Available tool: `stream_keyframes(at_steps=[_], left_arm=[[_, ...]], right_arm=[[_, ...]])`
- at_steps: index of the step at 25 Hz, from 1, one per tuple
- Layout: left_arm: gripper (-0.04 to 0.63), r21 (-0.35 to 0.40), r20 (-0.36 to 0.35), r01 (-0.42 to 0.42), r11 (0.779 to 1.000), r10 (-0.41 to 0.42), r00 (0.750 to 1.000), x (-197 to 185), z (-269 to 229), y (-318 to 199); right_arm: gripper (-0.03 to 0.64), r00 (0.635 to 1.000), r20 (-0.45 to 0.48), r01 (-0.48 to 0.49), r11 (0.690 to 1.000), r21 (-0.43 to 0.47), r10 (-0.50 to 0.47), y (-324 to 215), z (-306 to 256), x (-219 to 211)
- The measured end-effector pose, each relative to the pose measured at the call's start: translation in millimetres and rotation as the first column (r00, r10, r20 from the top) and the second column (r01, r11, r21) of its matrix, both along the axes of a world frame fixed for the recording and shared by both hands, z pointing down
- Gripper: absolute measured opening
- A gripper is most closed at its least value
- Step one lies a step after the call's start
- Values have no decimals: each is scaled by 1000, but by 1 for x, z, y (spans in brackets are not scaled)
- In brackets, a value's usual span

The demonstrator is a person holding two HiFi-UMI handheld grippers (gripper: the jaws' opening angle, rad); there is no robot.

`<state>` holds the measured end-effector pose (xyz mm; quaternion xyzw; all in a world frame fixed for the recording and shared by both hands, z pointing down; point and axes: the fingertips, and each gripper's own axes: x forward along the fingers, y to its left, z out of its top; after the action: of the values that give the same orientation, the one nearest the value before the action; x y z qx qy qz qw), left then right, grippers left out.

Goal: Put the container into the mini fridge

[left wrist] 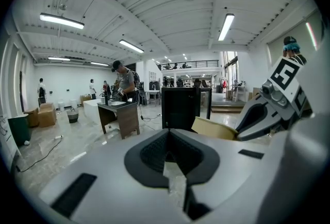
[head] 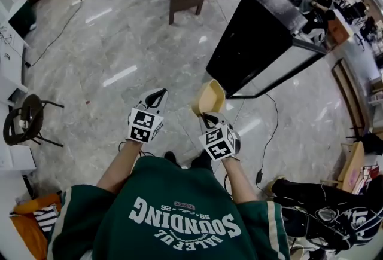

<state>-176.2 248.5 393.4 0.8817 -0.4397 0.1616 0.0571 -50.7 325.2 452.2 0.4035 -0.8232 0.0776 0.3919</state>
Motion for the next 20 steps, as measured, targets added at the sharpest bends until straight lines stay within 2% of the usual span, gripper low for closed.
stream_keyframes(at_steps=[11,20], left_arm=[[15,-8,5,-17,1000,17,1000,5,-3,-22],[15,-4,7,-65,998,65,998,27,-4,-58]], right_arm=[[38,1000,9,-24,1000,-9,24,-24,-4,10],[38,999,14,-38,999,-23,39,-54,4,17]])
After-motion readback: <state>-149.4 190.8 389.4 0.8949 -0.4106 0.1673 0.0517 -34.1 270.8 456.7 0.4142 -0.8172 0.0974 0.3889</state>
